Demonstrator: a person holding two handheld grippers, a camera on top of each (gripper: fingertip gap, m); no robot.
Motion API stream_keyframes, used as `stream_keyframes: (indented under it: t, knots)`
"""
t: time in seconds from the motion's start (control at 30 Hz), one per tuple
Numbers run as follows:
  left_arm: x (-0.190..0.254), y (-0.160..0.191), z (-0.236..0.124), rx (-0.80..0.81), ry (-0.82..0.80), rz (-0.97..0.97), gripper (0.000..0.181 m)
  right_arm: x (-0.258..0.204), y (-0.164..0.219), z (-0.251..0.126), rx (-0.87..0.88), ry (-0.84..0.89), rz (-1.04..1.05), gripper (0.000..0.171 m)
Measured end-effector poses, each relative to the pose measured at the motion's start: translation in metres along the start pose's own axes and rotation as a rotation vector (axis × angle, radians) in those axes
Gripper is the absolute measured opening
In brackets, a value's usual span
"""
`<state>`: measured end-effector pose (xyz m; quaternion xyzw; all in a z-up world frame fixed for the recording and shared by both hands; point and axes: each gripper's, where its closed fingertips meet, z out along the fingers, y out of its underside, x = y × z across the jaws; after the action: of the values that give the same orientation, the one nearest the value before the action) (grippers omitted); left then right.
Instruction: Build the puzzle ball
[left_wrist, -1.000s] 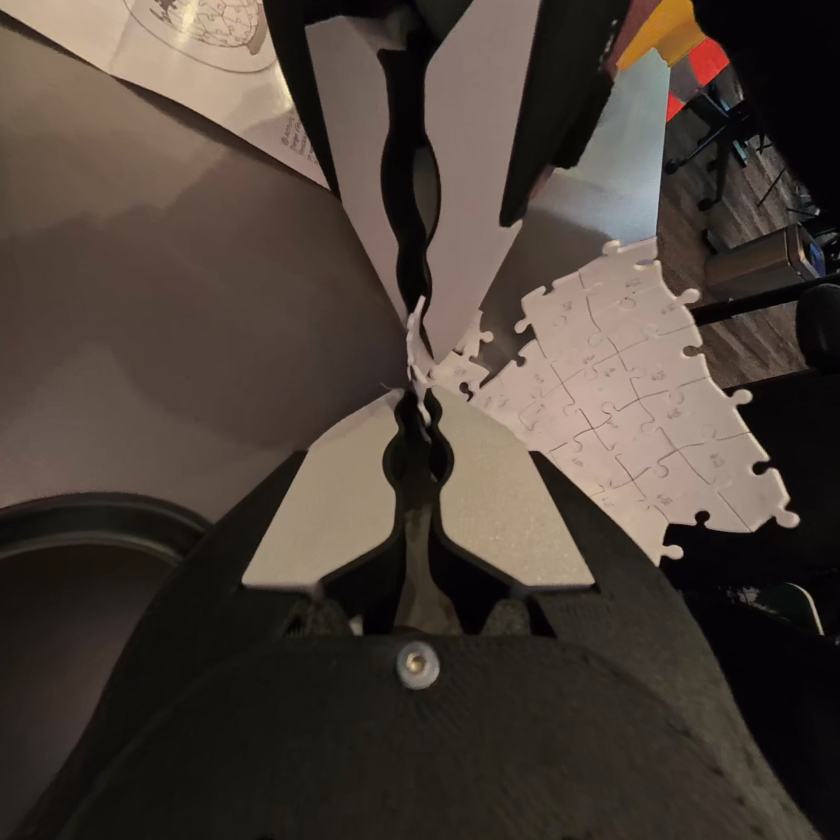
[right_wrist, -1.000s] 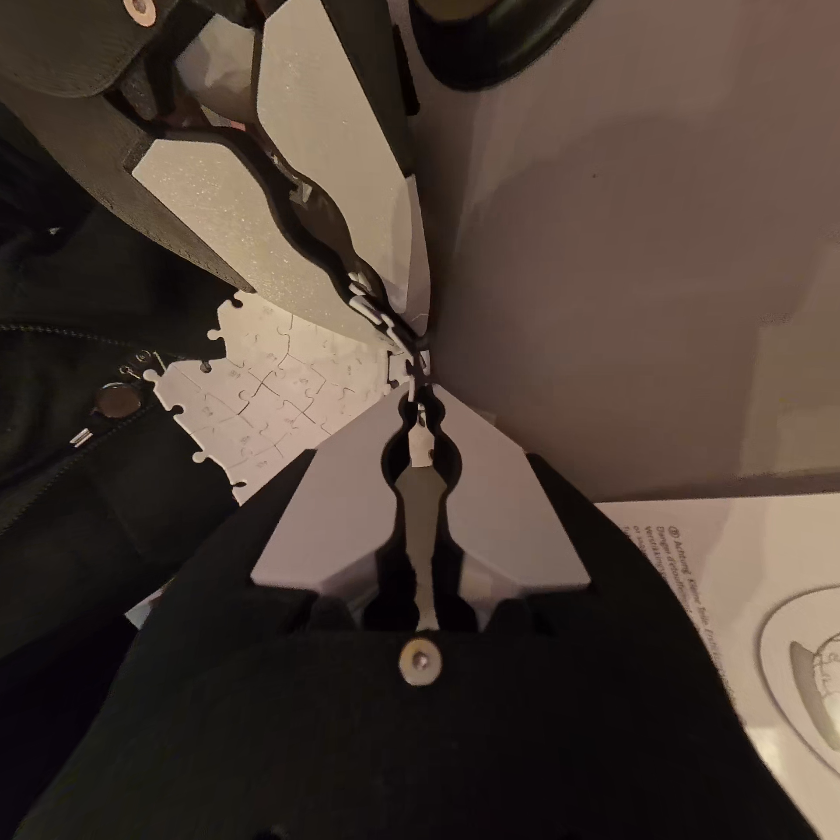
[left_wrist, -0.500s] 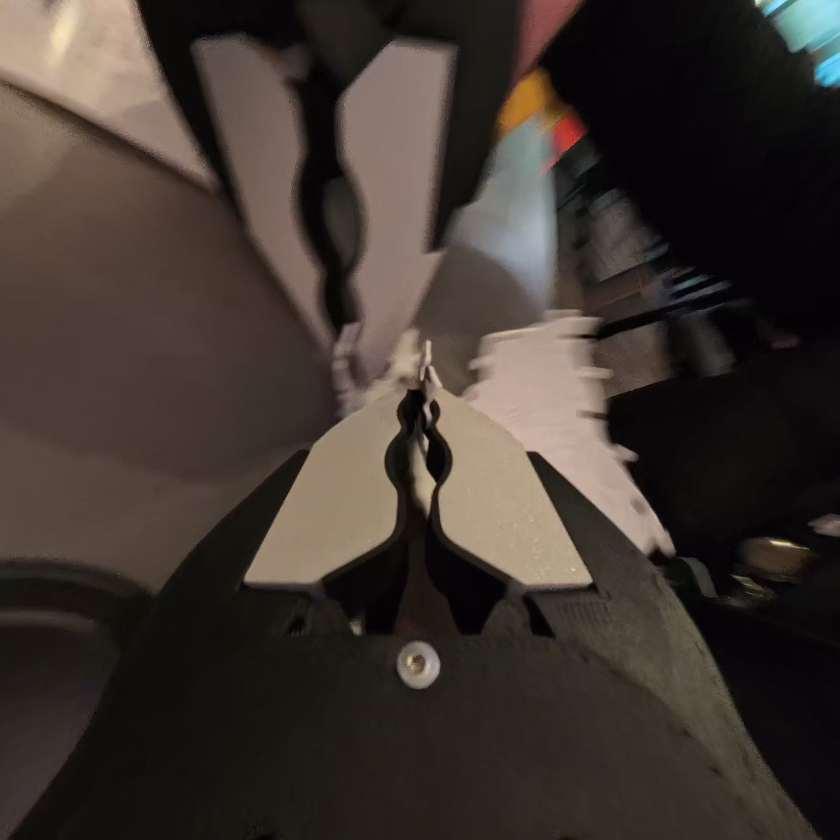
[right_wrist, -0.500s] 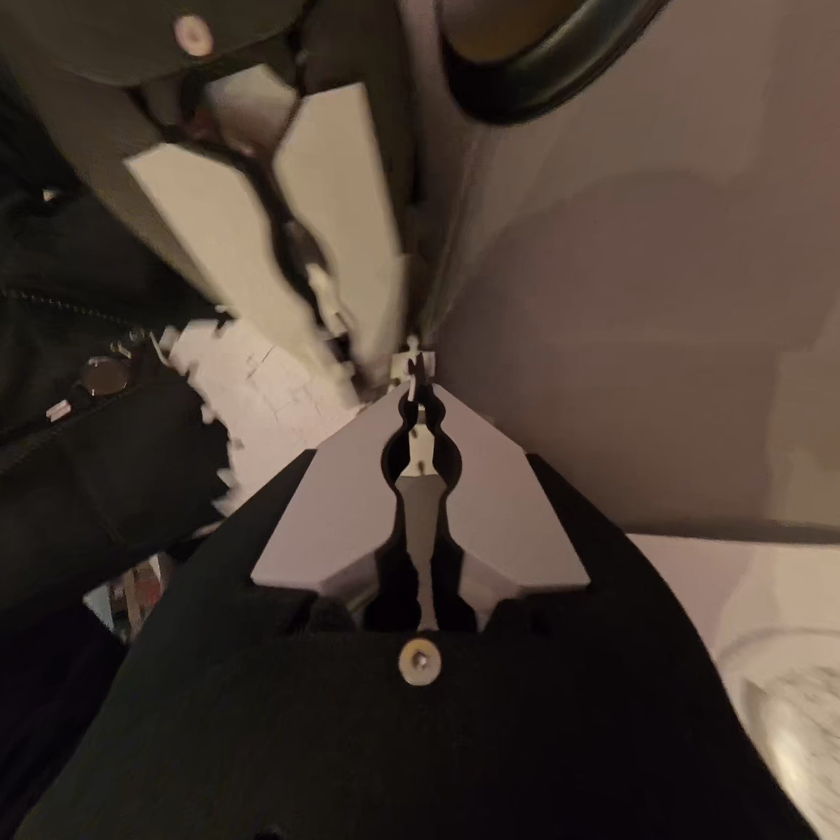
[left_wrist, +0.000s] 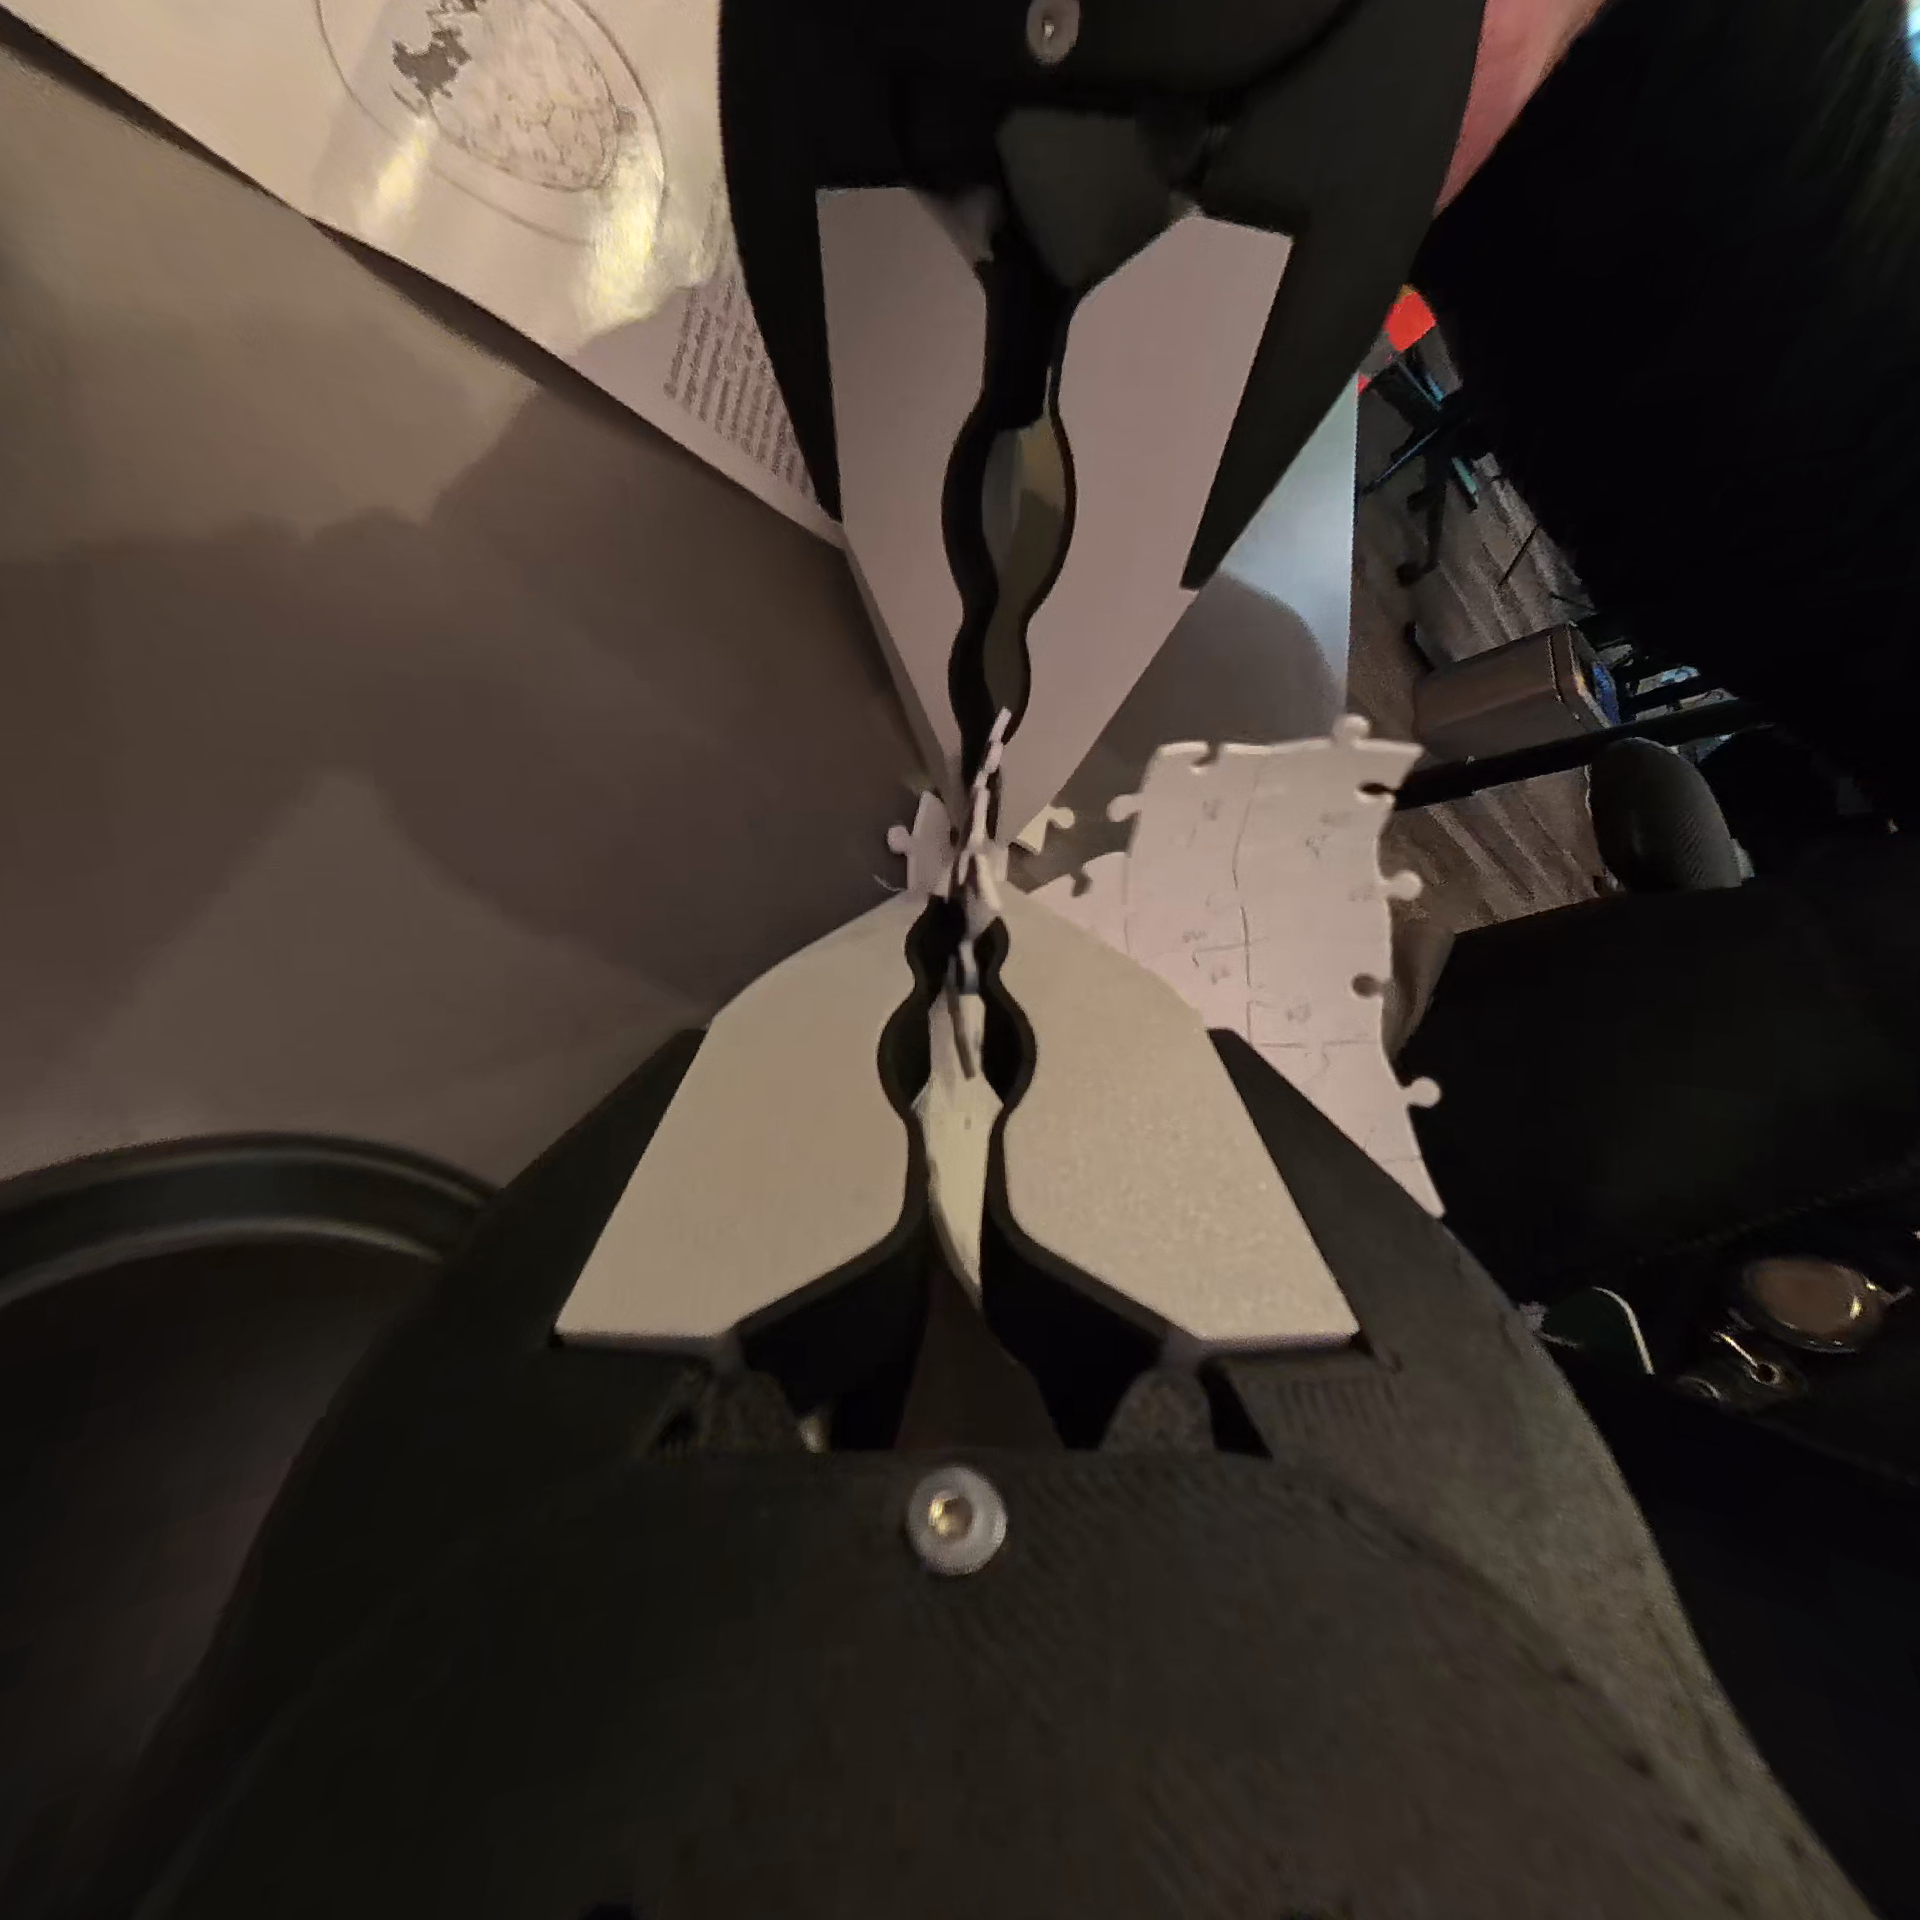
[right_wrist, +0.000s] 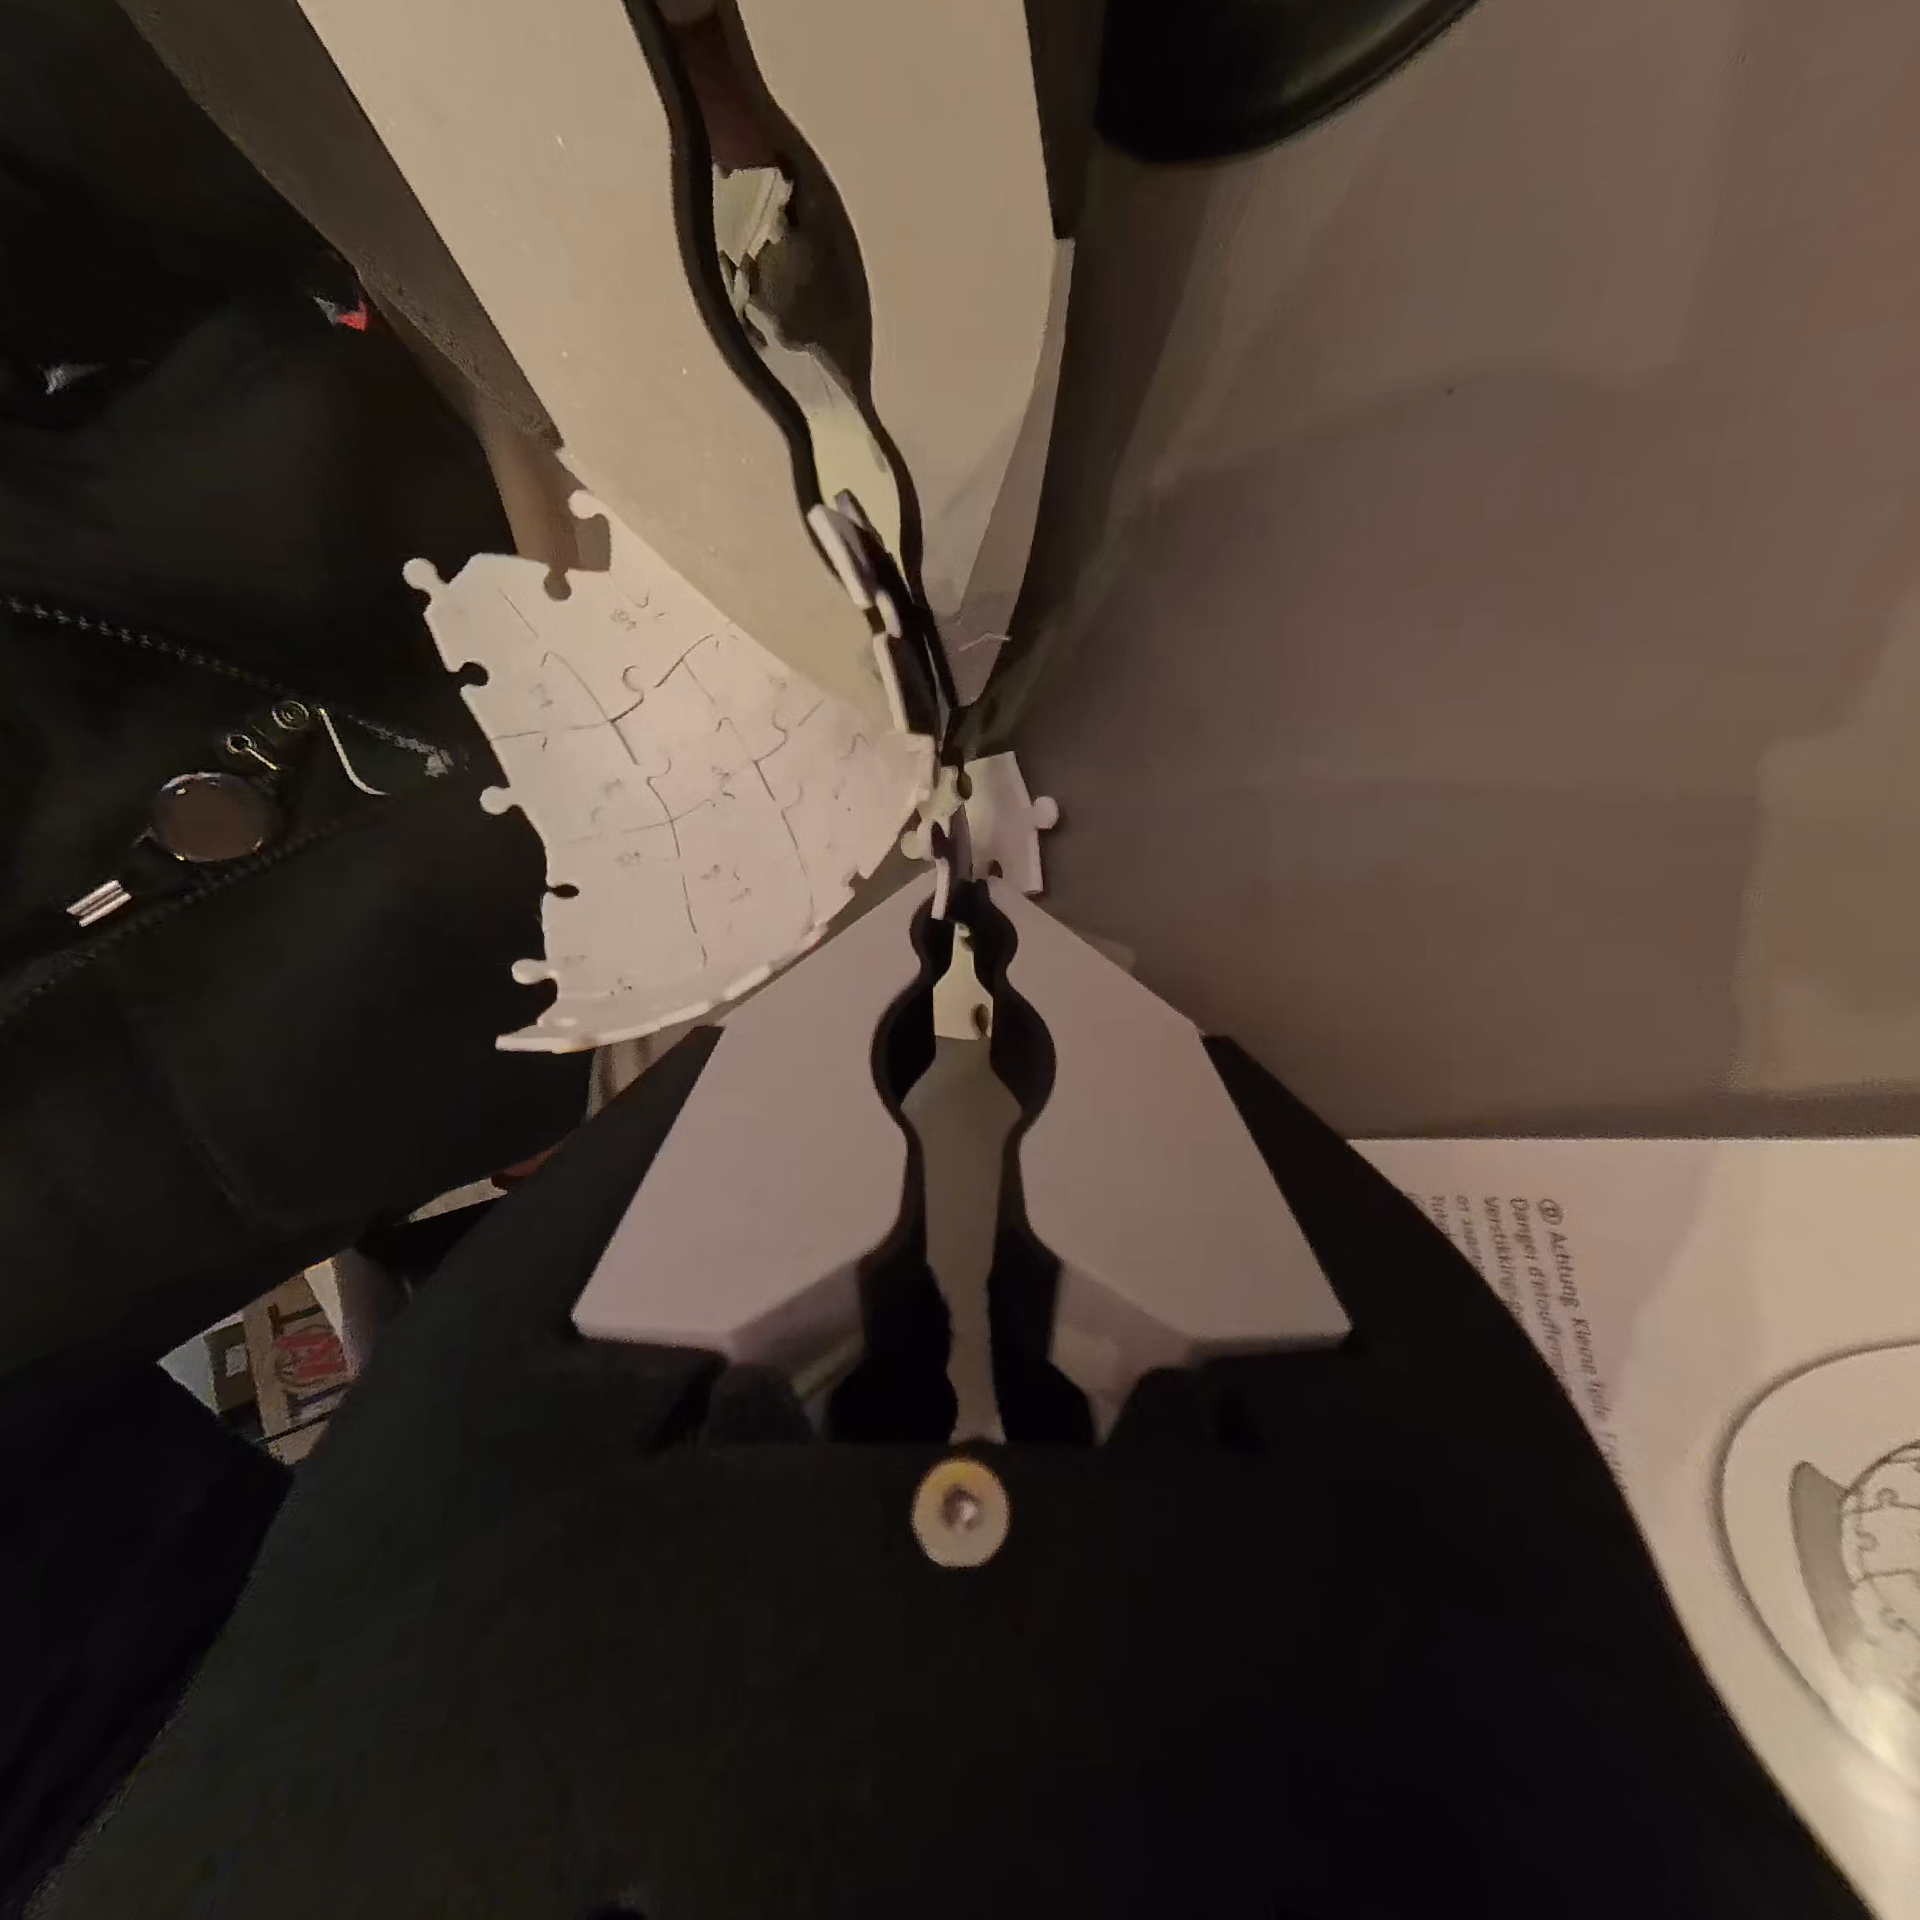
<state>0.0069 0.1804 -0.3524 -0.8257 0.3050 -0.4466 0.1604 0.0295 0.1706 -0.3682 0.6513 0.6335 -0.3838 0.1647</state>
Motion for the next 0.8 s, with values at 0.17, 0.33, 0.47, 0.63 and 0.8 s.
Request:
stream_keyframes:
  t: [0.17, 0.33, 0.47, 0.63, 0.8]
  knots:
    - [0.001, -0.004, -0.004, -0.010, 0.017, 0.036, 0.003, -0.004, 0.003, -0.002, 0.038, -0.010, 0.016, 0.001]
    - [0.002, -0.007, -0.003, -0.038, 0.030, 0.068, 0.003, -0.007, 0.010, -0.007, 0.073, -0.003, 0.041, 0.016]
    - [0.001, -0.014, -0.005, -0.028, 0.031, 0.077, 0.003, -0.006, 0.012, -0.023, 0.139, 0.063, 0.041, 0.026]
    - [0.002, -0.022, -0.004, -0.037, 0.040, 0.100, 0.003, -0.007, -0.003, -0.039, 0.267, 0.159, -0.004, 0.027]
    - [-0.004, -0.028, -0.005, -0.040, 0.050, 0.074, 0.003, -0.001, -0.006, -0.037, 0.293, 0.212, -0.002, 0.024]
